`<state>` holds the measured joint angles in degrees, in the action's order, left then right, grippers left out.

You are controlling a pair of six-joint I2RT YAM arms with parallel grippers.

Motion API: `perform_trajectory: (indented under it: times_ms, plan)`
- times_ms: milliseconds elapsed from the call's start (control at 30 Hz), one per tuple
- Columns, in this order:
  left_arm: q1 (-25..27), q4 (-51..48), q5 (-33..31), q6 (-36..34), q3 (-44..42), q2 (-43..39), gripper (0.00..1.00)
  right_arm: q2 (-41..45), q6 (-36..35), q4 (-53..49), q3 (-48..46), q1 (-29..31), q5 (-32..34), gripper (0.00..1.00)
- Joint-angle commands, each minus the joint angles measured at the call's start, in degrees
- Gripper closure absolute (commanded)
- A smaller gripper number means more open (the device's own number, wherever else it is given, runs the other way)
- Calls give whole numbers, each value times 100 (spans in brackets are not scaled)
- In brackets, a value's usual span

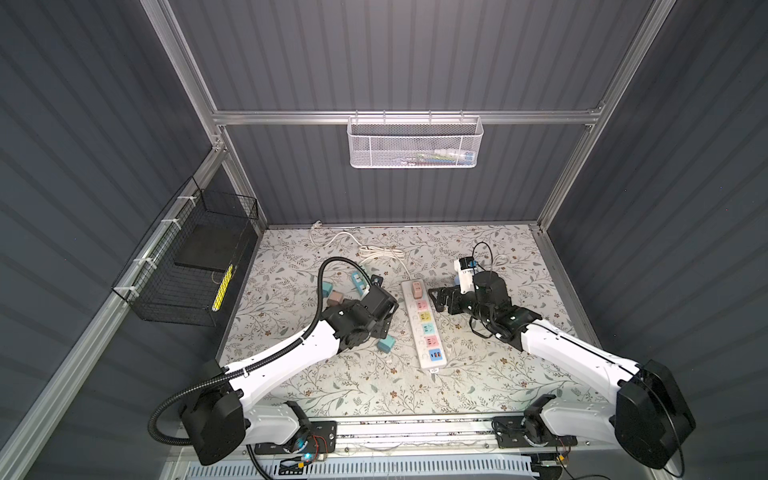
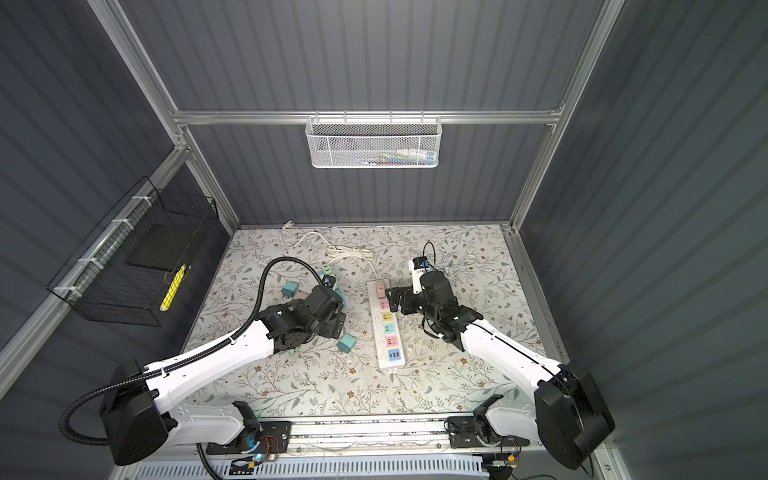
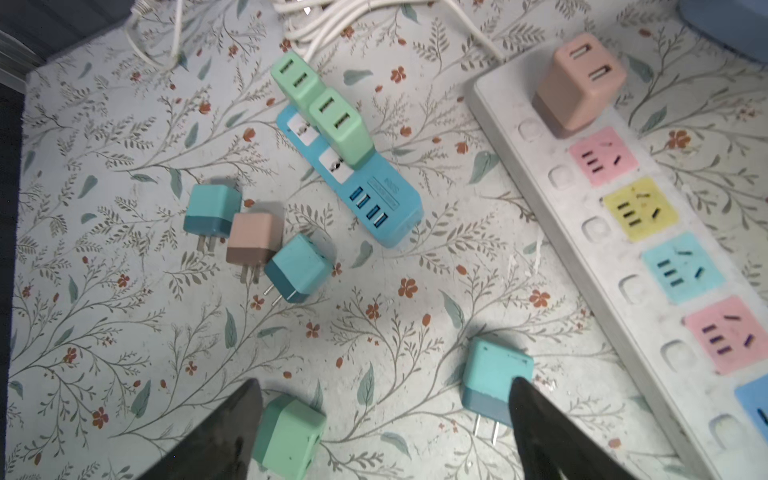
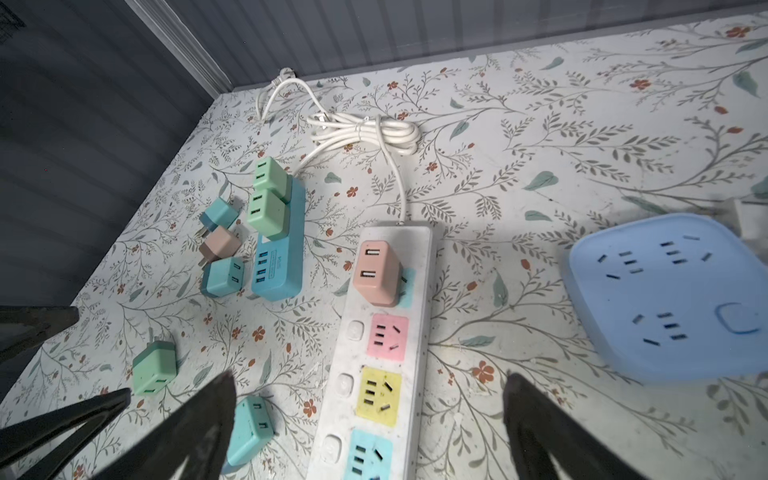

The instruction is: Insert the plug

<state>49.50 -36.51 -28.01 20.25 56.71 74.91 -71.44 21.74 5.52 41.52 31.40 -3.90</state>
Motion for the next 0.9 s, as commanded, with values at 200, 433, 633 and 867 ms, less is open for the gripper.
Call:
perform_trajectory:
  times_ms: [200,433,633,867]
  plan:
    - [-6,-163,1021,4,20,224,17,231,175,617,-647,-169,46,48]
    - [29,-312,1505,-57,129,892,27,393,236,890,-903,-169,302,58]
    - [136,-495,1800,-185,359,1376,27,282,328,904,-874,-169,298,50]
    - [263,-752,1856,-227,613,2089,30,287,358,896,-890,-169,312,48]
